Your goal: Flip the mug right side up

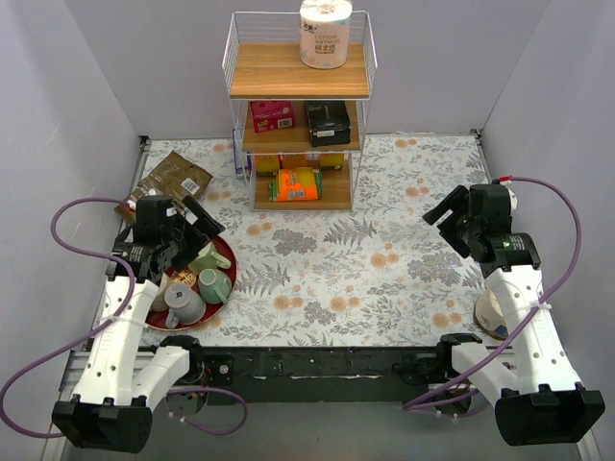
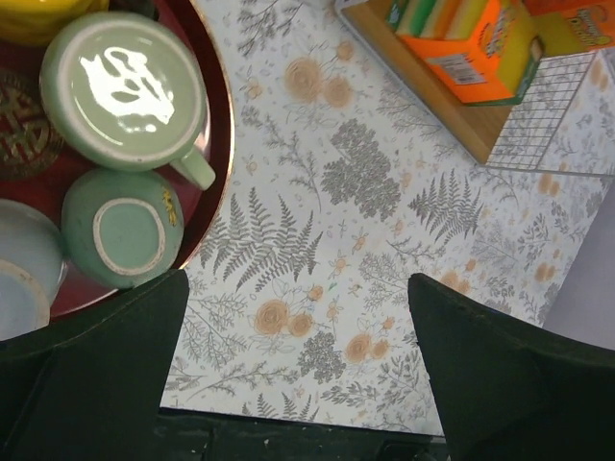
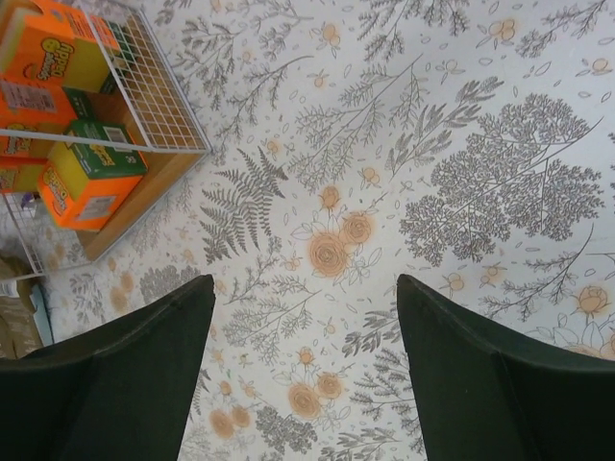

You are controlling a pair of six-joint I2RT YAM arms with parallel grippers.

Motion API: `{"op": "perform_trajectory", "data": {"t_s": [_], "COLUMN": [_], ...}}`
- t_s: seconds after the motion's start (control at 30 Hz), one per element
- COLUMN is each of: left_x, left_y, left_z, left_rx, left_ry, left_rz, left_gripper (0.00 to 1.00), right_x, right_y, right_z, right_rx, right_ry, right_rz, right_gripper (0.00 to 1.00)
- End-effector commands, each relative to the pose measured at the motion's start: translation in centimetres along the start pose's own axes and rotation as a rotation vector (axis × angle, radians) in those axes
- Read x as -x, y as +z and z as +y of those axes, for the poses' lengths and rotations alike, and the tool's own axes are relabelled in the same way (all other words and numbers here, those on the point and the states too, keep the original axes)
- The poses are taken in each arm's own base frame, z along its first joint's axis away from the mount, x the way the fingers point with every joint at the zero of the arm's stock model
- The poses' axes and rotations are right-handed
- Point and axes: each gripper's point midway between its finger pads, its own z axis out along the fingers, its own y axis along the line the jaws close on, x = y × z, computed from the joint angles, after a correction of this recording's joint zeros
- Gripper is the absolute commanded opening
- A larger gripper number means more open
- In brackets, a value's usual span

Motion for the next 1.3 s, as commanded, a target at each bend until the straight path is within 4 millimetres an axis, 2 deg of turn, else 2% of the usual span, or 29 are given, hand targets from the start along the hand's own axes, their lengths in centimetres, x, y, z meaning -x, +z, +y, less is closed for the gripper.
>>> {"op": "perform_trajectory", "data": {"t_s": [0.0,0.13,0.33,0.37,0.43,0.53,0.57,0.6,0.7,0.87,1.03,1.27], "left_x": [-2.6,-4.1,-6.3,-6.4,-6.7,-6.9,-7.2,-7.4,-7.4,-7.9,-9.7,-9.2], "left_y": [0.4,1.5,2.8,2.8,2.8,3.1,3.3,3.4,3.7,3.8,4.4,4.1], "left_z": [2.1,3.7,5.8,6.0,5.9,5.9,6.2,6.3,7.2,7.7,8.5,9.8], "left_rx": [0.075,0.145,0.232,0.239,0.23,0.224,0.234,0.243,0.291,0.324,0.393,0.479], "left_ry": [-0.111,-0.23,-0.23,-0.23,-0.225,-0.212,-0.208,-0.198,-0.175,-0.124,-0.066,-0.025], "left_rz": [0.074,0.1,0.167,0.17,0.176,0.187,0.194,0.203,0.188,0.187,0.232,0.19], "left_gripper": [0.98,0.98,0.98,0.98,0.98,0.86,0.78,0.73,0.68,0.66,0.59,0.53], "right_x": [-1.2,-2.5,-4.4,-4.8,-5.6,-5.9,-5.9,-6.0,-5.9,-6.2,-6.6,-6.8], "right_y": [0.2,0.9,1.5,1.4,1.7,1.9,2.0,2.1,2.4,2.8,3.0,3.3], "right_z": [0.2,-0.4,0.2,0.7,0.5,0.9,0.8,0.8,-0.4,-1.1,-1.4,-1.7], "right_rx": [0.025,0.005,0.056,0.089,0.091,0.116,0.113,0.105,0.036,0.006,-0.002,-0.013], "right_ry": [0.023,0.022,0.002,0.006,0.009,0.008,0.008,0.008,0.02,0.018,0.021,0.014], "right_rz": [0.048,0.098,0.164,0.18,0.195,0.197,0.193,0.192,0.171,0.174,0.183,0.193], "right_gripper": [0.82,0.79,0.78,0.78,0.77,0.73,0.71,0.69,0.65,0.61,0.59,0.57]}}
